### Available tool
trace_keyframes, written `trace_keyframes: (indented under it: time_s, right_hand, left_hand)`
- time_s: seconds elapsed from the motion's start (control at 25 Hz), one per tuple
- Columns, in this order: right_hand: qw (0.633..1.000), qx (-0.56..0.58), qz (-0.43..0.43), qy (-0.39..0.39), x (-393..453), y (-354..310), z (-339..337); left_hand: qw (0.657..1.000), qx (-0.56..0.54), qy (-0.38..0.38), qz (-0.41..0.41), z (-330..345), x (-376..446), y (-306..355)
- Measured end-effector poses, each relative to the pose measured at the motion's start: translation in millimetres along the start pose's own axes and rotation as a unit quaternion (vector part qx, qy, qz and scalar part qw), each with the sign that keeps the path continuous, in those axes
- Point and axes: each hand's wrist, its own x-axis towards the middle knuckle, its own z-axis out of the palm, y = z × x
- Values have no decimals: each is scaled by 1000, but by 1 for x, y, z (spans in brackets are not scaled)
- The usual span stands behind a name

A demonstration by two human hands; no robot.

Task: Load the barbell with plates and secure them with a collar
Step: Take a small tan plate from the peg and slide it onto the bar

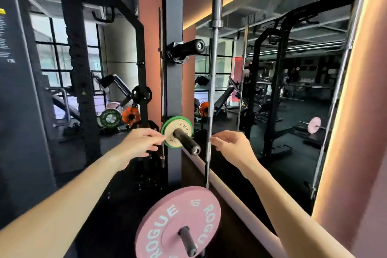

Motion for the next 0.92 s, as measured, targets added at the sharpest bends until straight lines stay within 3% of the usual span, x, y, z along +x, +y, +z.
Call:
trace_keyframes:
  time_s: [0.24, 0.68, 0.92]
  right_hand:
    - [998, 29, 21, -51, 70, 57, 2]
    - [984, 45, 93, -145, 213, 109, 122]
    - [991, 56, 62, -103, 249, 116, 159]
  left_hand:
    - [999, -24, 27, -39, 57, 58, -15]
    - [998, 17, 62, -29, 60, 199, -59]
    - [988, 78, 135, -22, 57, 234, -69]
